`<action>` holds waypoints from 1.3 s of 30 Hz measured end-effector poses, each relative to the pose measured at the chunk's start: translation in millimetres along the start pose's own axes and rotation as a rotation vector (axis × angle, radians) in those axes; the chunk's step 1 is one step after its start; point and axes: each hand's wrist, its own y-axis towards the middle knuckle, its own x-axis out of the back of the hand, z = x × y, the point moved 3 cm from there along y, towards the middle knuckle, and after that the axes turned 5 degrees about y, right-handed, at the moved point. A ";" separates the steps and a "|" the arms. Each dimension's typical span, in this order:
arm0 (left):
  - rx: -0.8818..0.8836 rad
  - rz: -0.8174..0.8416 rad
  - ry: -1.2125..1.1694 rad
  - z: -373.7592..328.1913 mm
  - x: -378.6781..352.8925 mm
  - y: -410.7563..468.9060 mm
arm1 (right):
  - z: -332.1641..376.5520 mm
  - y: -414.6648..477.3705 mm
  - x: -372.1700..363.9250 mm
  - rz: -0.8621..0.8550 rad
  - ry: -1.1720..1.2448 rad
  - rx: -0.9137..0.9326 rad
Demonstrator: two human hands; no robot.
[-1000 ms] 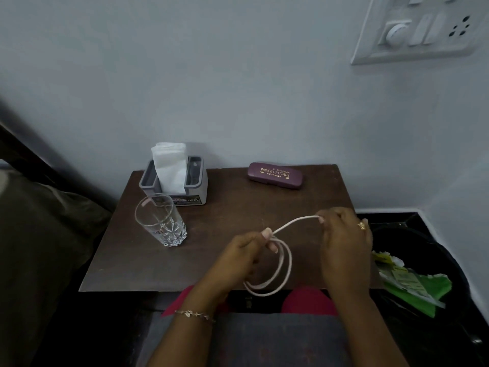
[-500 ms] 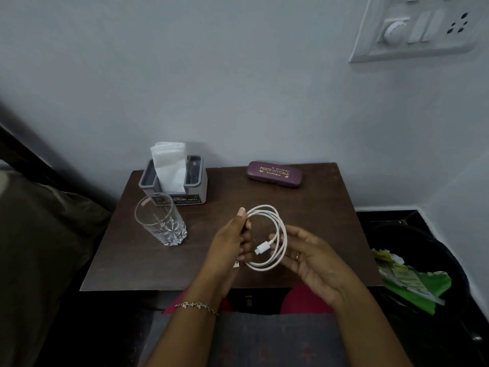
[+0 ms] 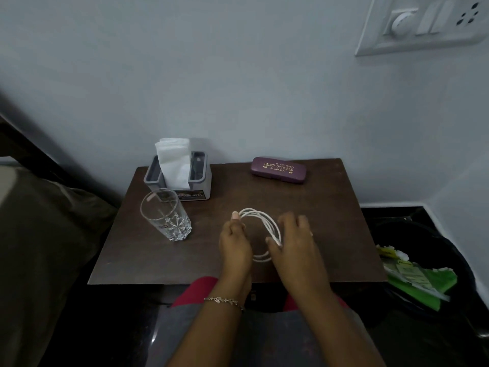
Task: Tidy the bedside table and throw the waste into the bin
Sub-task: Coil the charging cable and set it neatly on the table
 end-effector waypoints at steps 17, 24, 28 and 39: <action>0.231 0.099 -0.462 -17.2 12.2 7.3 | -17.4 1.7 -6.8 0.140 0.667 -0.320; 0.291 0.533 -0.324 -31.2 -2.5 -19.4 | -21.9 7.0 -10.8 0.155 1.102 -0.393; 0.333 0.664 -0.349 -40.2 2.3 -25.0 | -22.6 9.3 -1.5 0.087 1.228 -0.406; 0.082 0.365 0.227 -35.6 27.6 -14.1 | -34.8 14.8 2.6 -0.070 0.911 -0.288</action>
